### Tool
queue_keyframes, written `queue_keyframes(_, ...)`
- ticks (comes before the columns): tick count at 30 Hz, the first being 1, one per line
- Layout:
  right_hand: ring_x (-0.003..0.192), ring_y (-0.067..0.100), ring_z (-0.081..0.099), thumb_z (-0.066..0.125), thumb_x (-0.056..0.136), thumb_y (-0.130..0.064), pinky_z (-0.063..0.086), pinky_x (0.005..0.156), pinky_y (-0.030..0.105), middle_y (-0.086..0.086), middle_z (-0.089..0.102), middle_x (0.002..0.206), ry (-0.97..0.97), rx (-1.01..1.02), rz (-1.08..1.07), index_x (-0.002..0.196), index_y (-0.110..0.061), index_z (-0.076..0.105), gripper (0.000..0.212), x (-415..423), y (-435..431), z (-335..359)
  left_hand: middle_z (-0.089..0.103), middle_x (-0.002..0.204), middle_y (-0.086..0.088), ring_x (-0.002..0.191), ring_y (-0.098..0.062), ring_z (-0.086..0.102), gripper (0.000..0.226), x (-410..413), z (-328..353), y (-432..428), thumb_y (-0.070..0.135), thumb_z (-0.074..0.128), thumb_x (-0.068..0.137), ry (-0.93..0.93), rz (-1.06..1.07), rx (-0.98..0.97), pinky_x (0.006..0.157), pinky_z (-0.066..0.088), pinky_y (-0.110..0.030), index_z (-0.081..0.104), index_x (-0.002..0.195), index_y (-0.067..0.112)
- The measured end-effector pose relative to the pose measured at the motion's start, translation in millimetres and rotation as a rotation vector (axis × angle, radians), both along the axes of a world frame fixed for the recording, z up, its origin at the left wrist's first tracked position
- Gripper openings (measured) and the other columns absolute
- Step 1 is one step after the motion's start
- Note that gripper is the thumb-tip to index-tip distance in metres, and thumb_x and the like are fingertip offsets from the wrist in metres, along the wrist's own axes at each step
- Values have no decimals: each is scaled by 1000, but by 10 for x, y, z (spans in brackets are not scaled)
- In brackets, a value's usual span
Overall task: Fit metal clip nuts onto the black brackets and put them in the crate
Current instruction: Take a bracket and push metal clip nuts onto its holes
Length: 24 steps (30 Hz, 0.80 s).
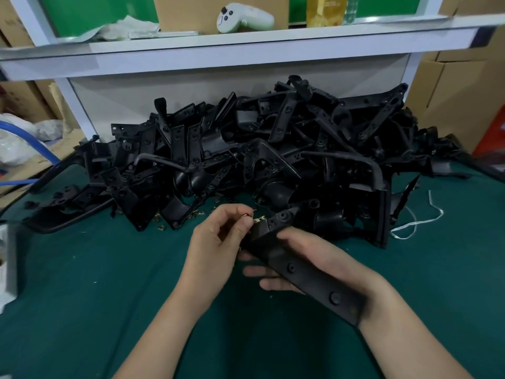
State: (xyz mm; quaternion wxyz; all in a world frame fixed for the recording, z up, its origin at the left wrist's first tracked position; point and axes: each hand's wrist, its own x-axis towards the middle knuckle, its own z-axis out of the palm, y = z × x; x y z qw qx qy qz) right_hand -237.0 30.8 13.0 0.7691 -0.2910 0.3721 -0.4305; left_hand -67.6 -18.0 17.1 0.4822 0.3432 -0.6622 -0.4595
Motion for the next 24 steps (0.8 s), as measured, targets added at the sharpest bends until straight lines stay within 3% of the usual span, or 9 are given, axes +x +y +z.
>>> queue_keyframes(2,111,36,69,47,105,-34,60,76,37,19,67,128,56,-86,20,119,-18,74,35,-43,46,16,73,93,13,87,-3,67,23,3,-22,-23,19,65,98,-36,63,-11,71,50,-10,70,95,41)
queue_keyframes(5,106,35,66,63,97,-36,58,78,37,18,65,130,194,-153,55,116,-19,71,27,-122,99,44,72,93,20,87,2,66,18,35,-59,-72,24,64,99,-74,176,-14,73,48,-8,69,96,41)
queue_keyframes(9,108,26,68,68,94,-41,57,81,33,8,68,130,298,-213,33,127,-16,64,41,-200,102,70,68,93,27,87,3,64,14,90,-86,-105,29,61,101,-125,320,-28,68,47,-8,65,98,42)
queue_keyframes(13,97,8,72,63,94,-47,52,77,18,-10,76,111,712,-347,-127,110,-32,74,25,-169,69,89,65,95,30,86,1,62,14,46,-76,-49,30,60,101,-179,311,-52,68,45,-7,63,98,44)
queue_keyframes(17,66,6,69,56,95,-56,53,66,30,-8,73,80,1239,-438,-232,89,-36,72,25,-195,89,49,66,92,23,74,-3,59,12,8,-104,13,28,60,100,-209,207,-46,63,44,-11,63,97,40)
queue_keyframes(20,60,7,59,43,96,-60,43,58,29,-13,63,62,1589,-491,-265,83,-35,64,35,-125,80,-2,66,83,14,62,-1,53,13,-60,-133,80,25,60,100,-203,110,-41,59,41,-11,63,96,37)
queue_keyframes(24,73,16,60,32,100,-48,43,66,35,-7,64,76,1659,-617,-257,87,-26,57,35,-25,36,-87,62,71,15,59,0,50,18,-99,-133,104,24,61,100,-165,83,-15,56,42,-13,64,93,40)
